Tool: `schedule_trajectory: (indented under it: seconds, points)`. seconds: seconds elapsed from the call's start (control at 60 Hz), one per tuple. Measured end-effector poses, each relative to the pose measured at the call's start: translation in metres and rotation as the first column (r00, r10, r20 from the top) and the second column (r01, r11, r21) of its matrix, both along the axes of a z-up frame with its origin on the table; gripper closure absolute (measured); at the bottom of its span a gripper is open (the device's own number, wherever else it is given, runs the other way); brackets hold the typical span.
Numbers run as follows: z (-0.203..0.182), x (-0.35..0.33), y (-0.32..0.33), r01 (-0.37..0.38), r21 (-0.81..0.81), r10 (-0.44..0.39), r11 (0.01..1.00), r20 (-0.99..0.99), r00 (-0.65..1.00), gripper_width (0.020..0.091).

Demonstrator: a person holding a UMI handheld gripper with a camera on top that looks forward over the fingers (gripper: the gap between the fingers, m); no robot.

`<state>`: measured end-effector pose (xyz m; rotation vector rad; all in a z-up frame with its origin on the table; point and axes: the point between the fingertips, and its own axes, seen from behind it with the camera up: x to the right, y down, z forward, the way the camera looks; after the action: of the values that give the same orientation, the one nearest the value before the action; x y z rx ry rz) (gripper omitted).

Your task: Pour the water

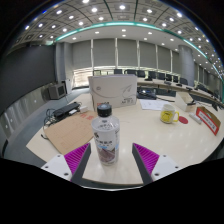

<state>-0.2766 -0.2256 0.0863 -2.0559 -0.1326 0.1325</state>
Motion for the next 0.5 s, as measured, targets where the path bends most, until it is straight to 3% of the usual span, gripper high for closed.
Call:
schedule_trajectory:
  seconds: [0.167, 0.267, 0.5]
  points:
    - [-0.023, -0.019, 0.053, 0.054, 0.060, -0.054, 0.997, -0.014, 0.998, 0.0279]
    - [-0.029, -0.017, 0.068, 0.079, 0.106, -0.082, 0.991, 0.023, 0.996, 0.0513]
    - [-0.029, -0.017, 0.076, 0.071, 0.131, -0.075, 0.989, 0.026, 0.997, 0.0673]
